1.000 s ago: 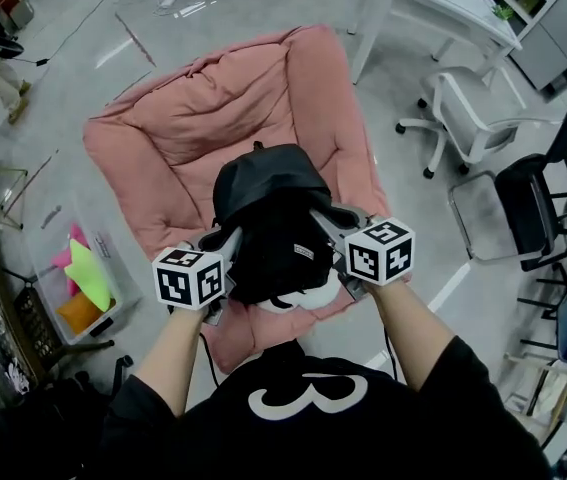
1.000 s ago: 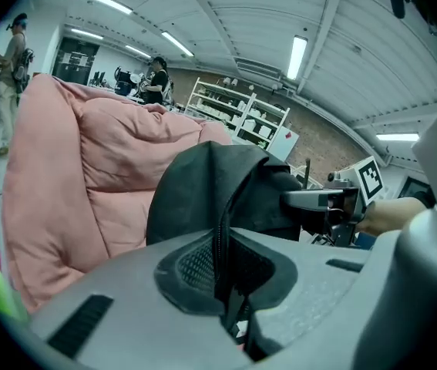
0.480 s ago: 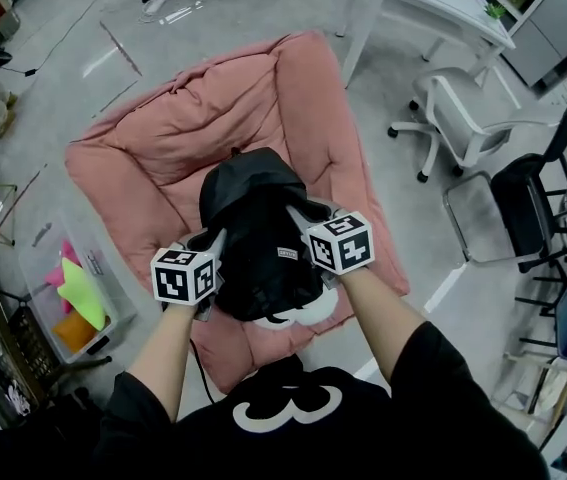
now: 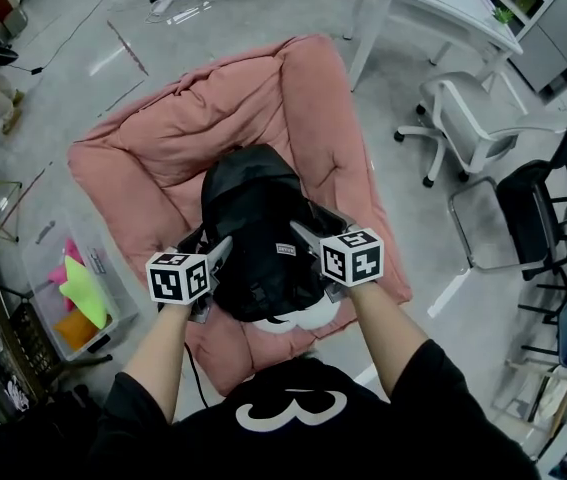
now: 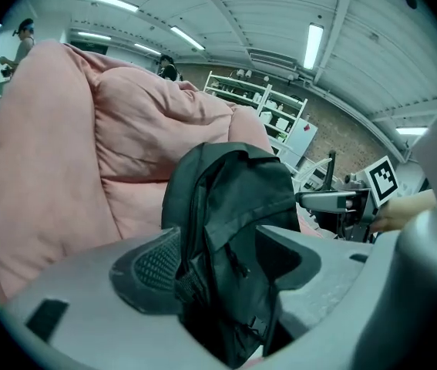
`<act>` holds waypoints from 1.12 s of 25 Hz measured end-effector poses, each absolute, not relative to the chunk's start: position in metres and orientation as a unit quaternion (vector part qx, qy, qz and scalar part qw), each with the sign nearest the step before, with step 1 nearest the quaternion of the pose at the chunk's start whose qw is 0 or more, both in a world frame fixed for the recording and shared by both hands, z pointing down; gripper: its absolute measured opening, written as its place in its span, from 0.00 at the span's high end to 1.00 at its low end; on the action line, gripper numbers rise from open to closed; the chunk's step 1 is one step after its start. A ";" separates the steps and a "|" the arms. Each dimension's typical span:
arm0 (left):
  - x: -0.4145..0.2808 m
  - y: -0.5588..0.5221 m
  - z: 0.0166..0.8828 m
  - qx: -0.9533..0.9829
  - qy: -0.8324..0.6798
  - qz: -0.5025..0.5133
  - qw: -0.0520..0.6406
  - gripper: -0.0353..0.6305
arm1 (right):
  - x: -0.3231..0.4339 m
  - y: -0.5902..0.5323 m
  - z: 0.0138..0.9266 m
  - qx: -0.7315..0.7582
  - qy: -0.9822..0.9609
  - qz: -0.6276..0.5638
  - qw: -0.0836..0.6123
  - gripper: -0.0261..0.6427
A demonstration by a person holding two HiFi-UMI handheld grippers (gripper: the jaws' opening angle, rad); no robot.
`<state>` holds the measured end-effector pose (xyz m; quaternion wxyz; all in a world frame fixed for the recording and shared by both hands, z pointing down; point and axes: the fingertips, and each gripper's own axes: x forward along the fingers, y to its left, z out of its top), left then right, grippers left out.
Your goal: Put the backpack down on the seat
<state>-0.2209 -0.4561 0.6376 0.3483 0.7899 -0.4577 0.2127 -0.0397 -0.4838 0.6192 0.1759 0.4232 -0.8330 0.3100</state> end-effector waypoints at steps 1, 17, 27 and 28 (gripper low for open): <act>-0.221 -0.452 0.642 0.787 -0.459 0.215 0.352 0.50 | -0.036 -0.479 0.619 0.423 -0.831 0.318 0.171 0.55; -0.157 -0.362 0.510 0.828 -0.427 0.157 0.326 0.50 | -0.031 -0.374 0.462 0.291 -0.922 0.227 0.121 0.68; -0.120 -0.320 0.380 0.857 -0.405 0.008 0.318 0.94 | -0.027 -0.338 0.366 0.248 -0.946 0.203 0.042 0.95; -0.118 -0.317 0.373 0.861 -0.404 0.007 0.309 0.94 | -0.027 -0.334 0.361 0.243 -0.947 0.206 0.038 0.95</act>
